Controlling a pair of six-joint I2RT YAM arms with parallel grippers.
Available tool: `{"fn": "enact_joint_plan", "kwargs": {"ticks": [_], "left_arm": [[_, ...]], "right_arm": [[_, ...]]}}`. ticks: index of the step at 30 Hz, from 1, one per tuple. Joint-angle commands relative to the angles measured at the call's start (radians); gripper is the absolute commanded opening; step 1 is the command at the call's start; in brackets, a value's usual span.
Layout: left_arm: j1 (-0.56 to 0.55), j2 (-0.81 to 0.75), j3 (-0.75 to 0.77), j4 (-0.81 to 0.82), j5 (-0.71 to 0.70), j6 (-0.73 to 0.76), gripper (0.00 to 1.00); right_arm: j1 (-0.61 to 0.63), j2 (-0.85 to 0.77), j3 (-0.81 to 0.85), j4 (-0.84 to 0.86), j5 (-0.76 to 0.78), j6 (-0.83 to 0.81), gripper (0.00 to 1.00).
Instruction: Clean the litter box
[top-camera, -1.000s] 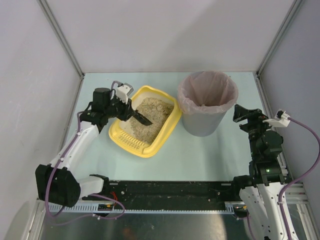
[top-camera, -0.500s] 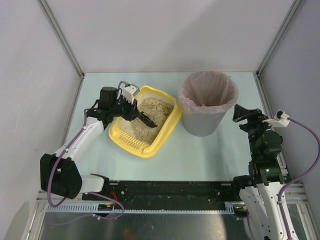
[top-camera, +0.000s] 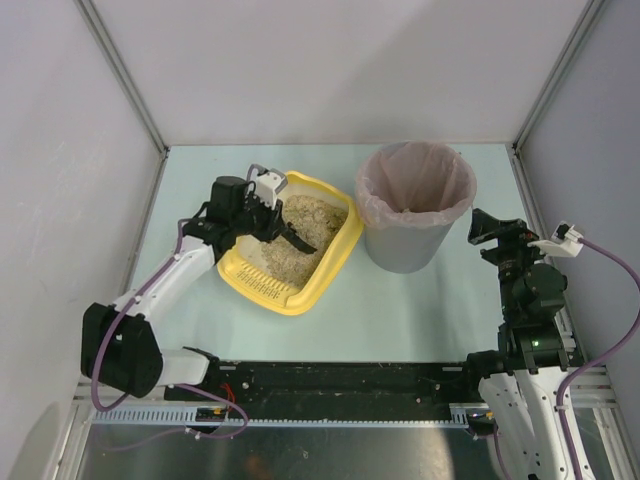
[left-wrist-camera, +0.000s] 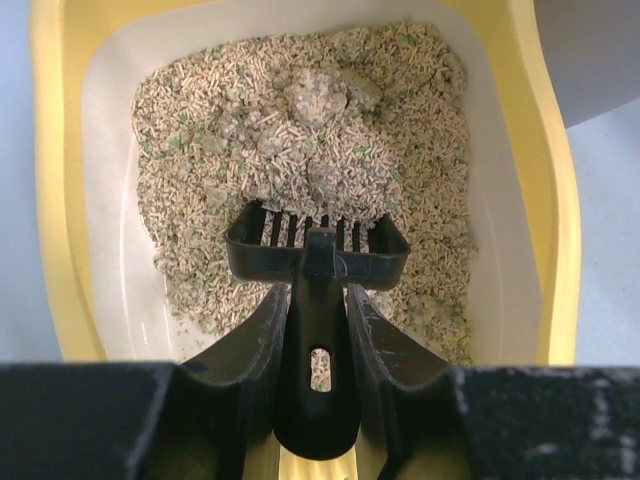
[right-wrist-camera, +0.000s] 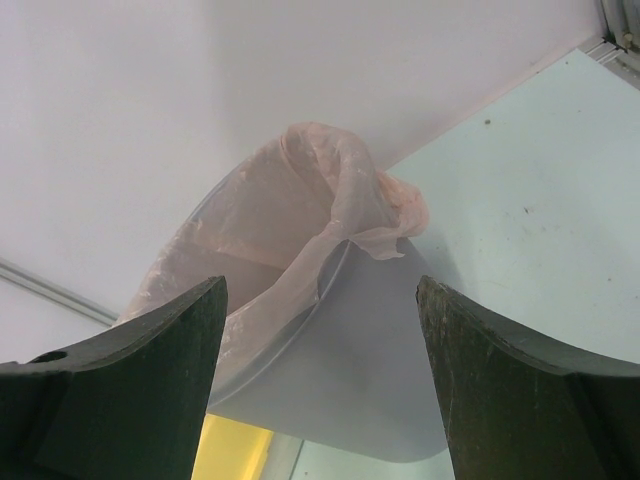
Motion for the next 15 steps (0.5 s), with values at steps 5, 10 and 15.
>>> {"fn": "enact_joint_plan", "kwargs": {"ticks": [5, 10, 15], "left_arm": [[-0.020, -0.071, -0.212, 0.188, -0.165, -0.125, 0.00], [-0.021, -0.108, -0.330, 0.351, -0.149, -0.115, 0.00], [-0.021, -0.156, -0.437, 0.524, -0.113, -0.095, 0.00]], "right_arm": [[0.000, 0.022, 0.001, 0.048, 0.028, -0.028, 0.81], [0.001, 0.025, 0.001, 0.057, 0.017, -0.045, 0.81], [0.002, 0.023, 0.001, 0.059, 0.013, -0.033, 0.81]]}}
